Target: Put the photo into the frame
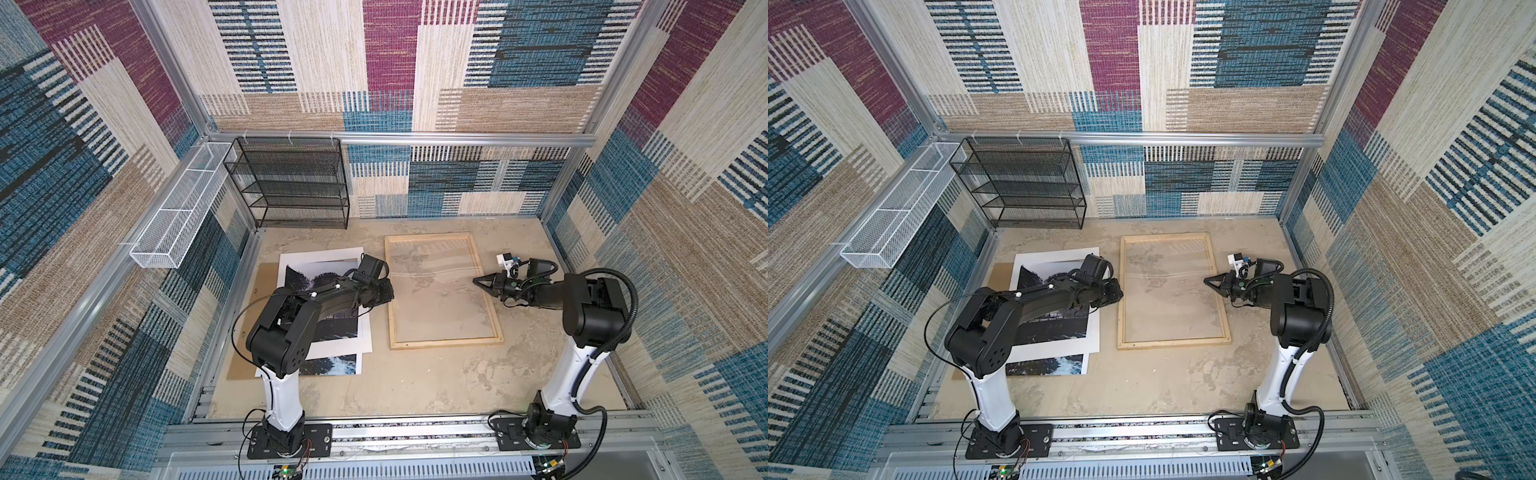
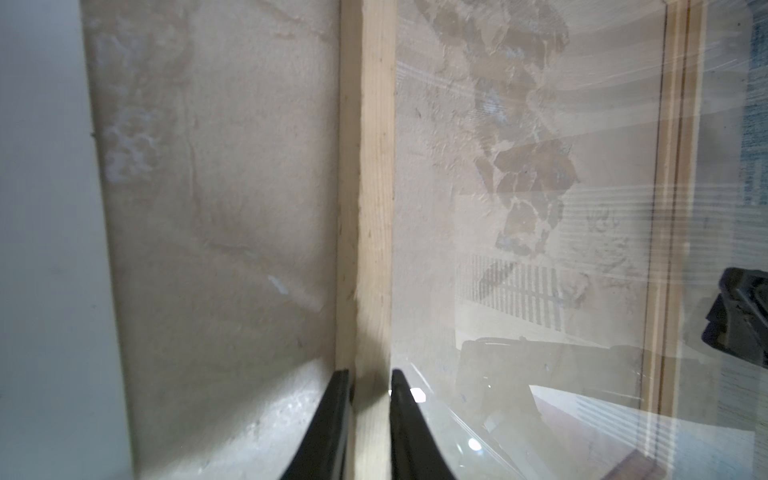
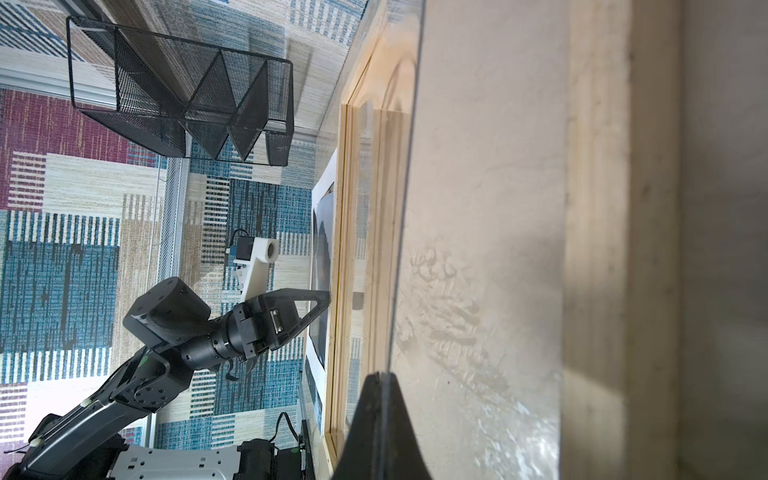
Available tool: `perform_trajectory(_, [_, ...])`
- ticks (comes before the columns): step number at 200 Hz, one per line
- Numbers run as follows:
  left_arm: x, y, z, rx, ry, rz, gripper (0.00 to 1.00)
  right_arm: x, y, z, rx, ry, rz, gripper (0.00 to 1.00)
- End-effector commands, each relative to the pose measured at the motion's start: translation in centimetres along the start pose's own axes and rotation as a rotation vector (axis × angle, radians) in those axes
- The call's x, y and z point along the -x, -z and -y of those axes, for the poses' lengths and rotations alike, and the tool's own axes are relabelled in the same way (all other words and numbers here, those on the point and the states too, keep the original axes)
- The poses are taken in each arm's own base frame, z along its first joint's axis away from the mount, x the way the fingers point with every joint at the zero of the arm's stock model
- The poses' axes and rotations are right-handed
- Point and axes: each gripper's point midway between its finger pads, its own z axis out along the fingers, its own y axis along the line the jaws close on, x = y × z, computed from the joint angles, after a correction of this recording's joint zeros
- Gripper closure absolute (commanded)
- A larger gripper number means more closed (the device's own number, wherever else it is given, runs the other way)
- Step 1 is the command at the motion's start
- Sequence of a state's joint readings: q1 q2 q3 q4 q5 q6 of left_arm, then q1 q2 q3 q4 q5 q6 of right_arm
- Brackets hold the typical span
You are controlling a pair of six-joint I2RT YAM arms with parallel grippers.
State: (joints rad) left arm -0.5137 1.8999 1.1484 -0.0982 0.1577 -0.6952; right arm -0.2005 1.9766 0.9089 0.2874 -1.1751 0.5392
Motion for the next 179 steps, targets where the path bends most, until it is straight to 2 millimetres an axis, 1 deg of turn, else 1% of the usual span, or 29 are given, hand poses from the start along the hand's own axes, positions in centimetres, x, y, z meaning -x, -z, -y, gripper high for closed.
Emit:
perform_trajectory(1, [-0.03, -0.03, 0.72, -0.027, -0.036, -0.009, 0.78, -0.1, -0.16, -0.54, 0.032, 0.01, -0.009, 1.0])
perform_trajectory(40, [-0.23, -0.21, 1.07, -0.033, -0.04, -0.014, 0.78, 0.01, -0.28, -0.17, 0.022, 0.001, -0.007, 1.0])
perform_trajectory(55, [-0.23, -0.24, 1.17, -0.035, -0.043, -0.014, 0.78, 0.02, -0.32, -0.05, 0.019, -0.001, -0.006, 0.95])
perform_trajectory(90, [-0.31, -0.3, 1.3, -0.037, -0.043, -0.017, 0.78, 0.08, -0.32, 0.08, 0.015, -0.003, -0.003, 0.93])
perform_trajectory(109, [-0.35, -0.31, 1.39, -0.038, -0.043, -0.017, 0.79, 0.06, -0.32, 0.13, 0.013, -0.002, -0.003, 0.85])
perform_trajectory(128, [-0.27, -0.26, 1.42, -0.039, -0.043, -0.016, 0.78, 0.25, -0.31, 0.0, 0.01, 0.004, -0.003, 0.82])
perform_trajectory(155, [-0.01, -0.01, 1.48, -0.036, -0.048, -0.006, 0.79, 0.38, -0.24, -0.11, -0.002, 0.014, 0.002, 0.73])
perform_trajectory(179, [-0.2, -0.05, 1.41, -0.033, -0.045, -0.01, 0.79, 0.36, -0.18, 0.07, -0.02, 0.019, 0.007, 0.7])
